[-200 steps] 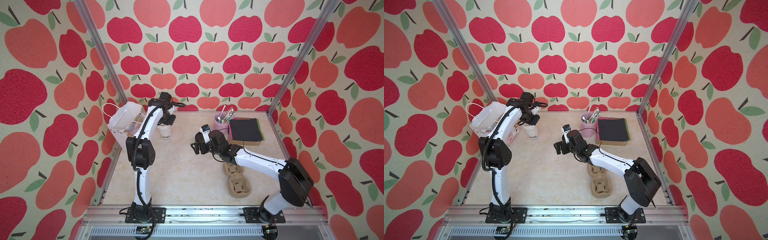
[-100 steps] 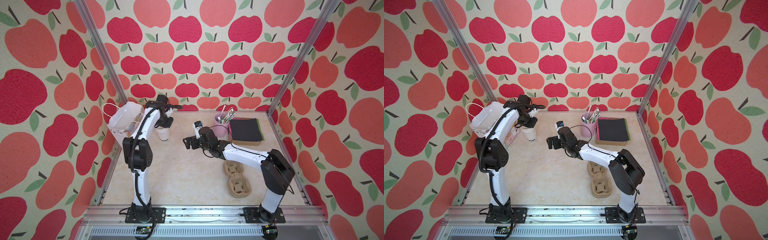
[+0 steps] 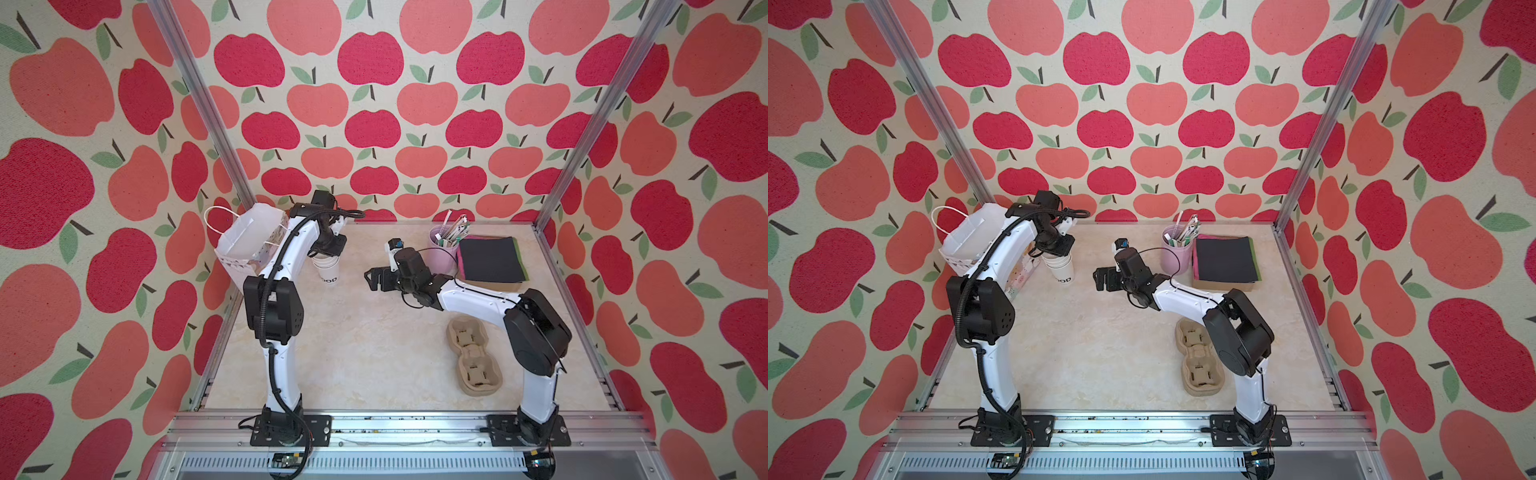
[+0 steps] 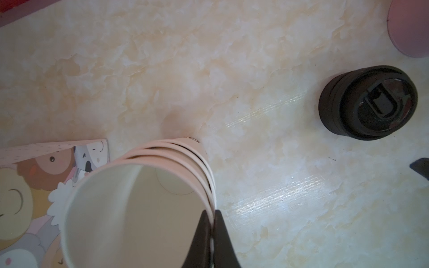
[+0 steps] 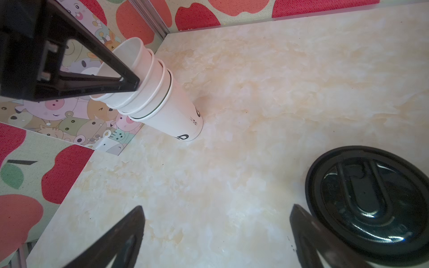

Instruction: Pack the takeout coffee

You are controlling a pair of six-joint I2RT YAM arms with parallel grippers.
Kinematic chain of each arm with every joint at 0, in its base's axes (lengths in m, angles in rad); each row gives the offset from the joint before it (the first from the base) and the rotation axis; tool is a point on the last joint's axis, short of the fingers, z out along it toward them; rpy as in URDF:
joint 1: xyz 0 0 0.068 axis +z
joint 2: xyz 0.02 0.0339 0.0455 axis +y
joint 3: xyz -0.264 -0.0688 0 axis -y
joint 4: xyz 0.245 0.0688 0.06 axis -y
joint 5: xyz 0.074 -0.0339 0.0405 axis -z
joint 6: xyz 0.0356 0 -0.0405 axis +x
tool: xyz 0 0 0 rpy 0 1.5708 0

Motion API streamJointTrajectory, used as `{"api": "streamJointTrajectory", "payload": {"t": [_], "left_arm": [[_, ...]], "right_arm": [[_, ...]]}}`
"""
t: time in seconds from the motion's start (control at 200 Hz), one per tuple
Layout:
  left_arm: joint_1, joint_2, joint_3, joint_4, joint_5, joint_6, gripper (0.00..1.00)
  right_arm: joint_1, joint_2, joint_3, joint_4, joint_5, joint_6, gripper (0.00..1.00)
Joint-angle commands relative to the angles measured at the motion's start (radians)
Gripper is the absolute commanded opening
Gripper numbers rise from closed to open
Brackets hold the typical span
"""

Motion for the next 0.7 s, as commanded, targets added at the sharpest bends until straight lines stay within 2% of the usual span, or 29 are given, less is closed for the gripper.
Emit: {"api": "streamJointTrajectory", "payload": {"t": [0.0, 0.25, 0.695], "left_arm": [[0.003, -0.055, -0.036, 0.034, -0.003, -0.010, 0.01], [0.005, -0.111, -0.071, 0.067, 0.010, -0.024, 0.00], [0.010, -0.140, -0.152, 0.109, 0.030, -0.031, 0.00]], "right_arm": [[0.000, 0.034, 0.047, -0.004, -0.029, 0.028, 0.99], [-0.005, 0.116, 0.169, -0.013, -0.072, 0.071, 0.99], [-0.049, 0.295, 0.388, 0.065, -0.200, 0.226, 0.99]]}}
